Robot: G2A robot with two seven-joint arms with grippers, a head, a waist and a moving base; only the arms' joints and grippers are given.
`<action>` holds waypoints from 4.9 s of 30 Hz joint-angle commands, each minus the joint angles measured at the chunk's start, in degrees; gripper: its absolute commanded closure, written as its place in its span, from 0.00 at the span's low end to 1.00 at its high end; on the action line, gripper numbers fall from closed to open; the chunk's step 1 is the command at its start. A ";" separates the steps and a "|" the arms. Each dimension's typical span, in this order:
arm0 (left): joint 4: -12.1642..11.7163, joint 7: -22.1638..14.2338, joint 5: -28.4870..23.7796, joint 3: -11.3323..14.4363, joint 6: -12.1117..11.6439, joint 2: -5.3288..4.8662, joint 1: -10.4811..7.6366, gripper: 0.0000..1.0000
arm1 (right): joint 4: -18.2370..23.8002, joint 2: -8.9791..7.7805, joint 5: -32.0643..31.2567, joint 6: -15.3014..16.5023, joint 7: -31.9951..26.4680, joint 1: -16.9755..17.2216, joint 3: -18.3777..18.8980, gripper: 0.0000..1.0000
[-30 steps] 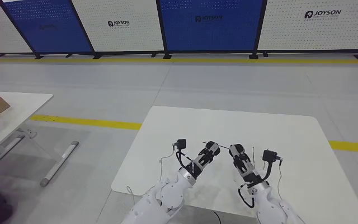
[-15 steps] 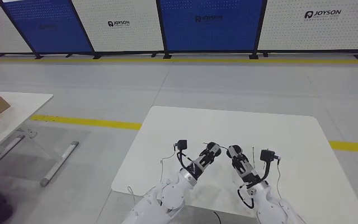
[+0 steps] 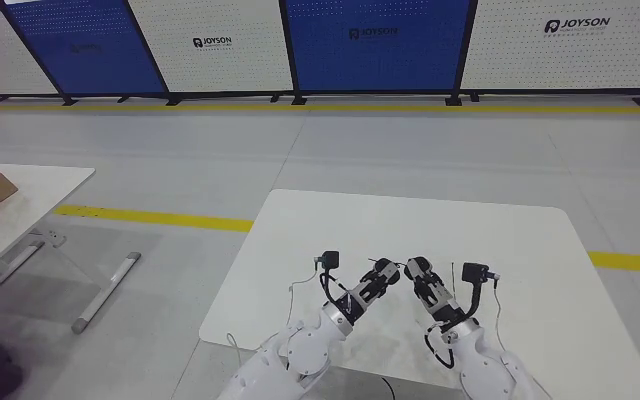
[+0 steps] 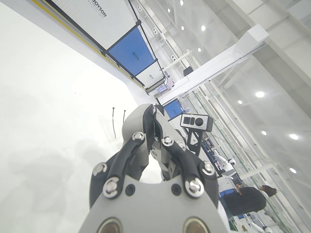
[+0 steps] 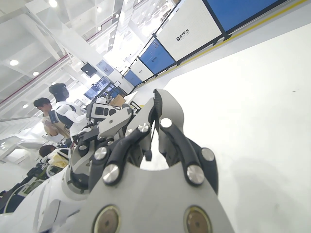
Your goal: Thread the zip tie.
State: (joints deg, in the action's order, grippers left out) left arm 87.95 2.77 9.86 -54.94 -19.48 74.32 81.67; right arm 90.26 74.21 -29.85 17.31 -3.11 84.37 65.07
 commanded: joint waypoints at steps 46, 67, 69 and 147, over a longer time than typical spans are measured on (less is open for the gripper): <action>-1.71 4.77 4.35 -0.56 0.00 0.05 0.19 1.00 | 1.42 -1.62 -1.34 2.17 -2.36 1.23 1.85 1.00; -1.71 5.17 5.21 -0.49 0.17 0.25 0.26 1.00 | 1.97 -2.23 -0.83 2.17 -1.95 1.85 2.09 1.00; -1.71 4.04 4.99 -0.41 0.38 0.23 0.21 1.00 | 2.19 -2.32 -0.88 2.17 -2.17 1.99 2.25 1.00; -0.16 -2.49 2.20 -2.46 2.41 -0.55 0.06 1.00 | 1.57 -2.22 -0.25 1.76 -5.01 0.94 1.86 1.00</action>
State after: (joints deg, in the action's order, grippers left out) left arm 87.81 0.26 12.06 -57.42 -17.04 73.77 81.74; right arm 91.87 71.98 -30.09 19.07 -8.08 85.33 66.94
